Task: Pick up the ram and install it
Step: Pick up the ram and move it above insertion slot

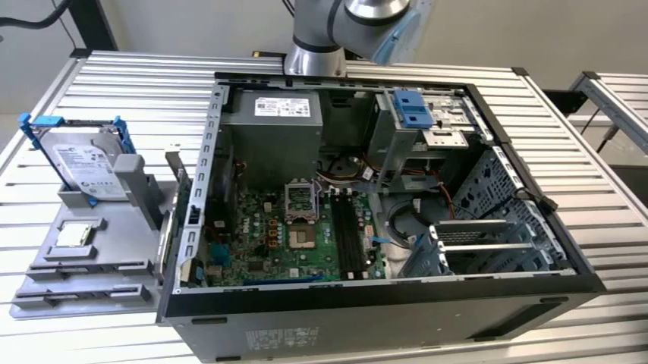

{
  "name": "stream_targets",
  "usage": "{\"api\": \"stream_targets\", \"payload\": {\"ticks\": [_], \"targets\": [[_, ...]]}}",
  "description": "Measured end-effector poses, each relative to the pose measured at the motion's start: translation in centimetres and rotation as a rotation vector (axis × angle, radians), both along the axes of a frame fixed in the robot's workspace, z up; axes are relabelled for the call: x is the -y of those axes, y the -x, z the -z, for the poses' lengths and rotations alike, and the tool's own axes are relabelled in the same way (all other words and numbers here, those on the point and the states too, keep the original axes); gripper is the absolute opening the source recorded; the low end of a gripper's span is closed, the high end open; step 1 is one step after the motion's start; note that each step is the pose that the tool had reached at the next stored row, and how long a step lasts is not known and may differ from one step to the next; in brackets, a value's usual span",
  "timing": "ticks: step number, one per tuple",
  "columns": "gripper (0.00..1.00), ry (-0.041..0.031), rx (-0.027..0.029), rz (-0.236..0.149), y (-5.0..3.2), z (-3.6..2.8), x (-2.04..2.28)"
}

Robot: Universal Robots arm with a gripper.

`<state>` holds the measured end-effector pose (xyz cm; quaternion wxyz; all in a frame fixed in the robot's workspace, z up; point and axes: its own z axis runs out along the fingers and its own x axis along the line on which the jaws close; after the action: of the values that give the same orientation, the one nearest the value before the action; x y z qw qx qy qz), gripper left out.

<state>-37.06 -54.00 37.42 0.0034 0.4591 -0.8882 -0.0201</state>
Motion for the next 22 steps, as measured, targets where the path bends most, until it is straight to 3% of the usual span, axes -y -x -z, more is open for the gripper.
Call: {"api": "stream_targets", "payload": {"ticks": [7, 10, 22], "targets": [[0.0, 0.0, 0.0252, -0.122, 0.0, 0.06, 0.01], [0.0, -0.0003, 0.0326, -0.176, 0.0, 0.08, 0.0], [0.0, -0.0034, 0.0422, -0.394, 0.0, 0.09, 0.0]]}}
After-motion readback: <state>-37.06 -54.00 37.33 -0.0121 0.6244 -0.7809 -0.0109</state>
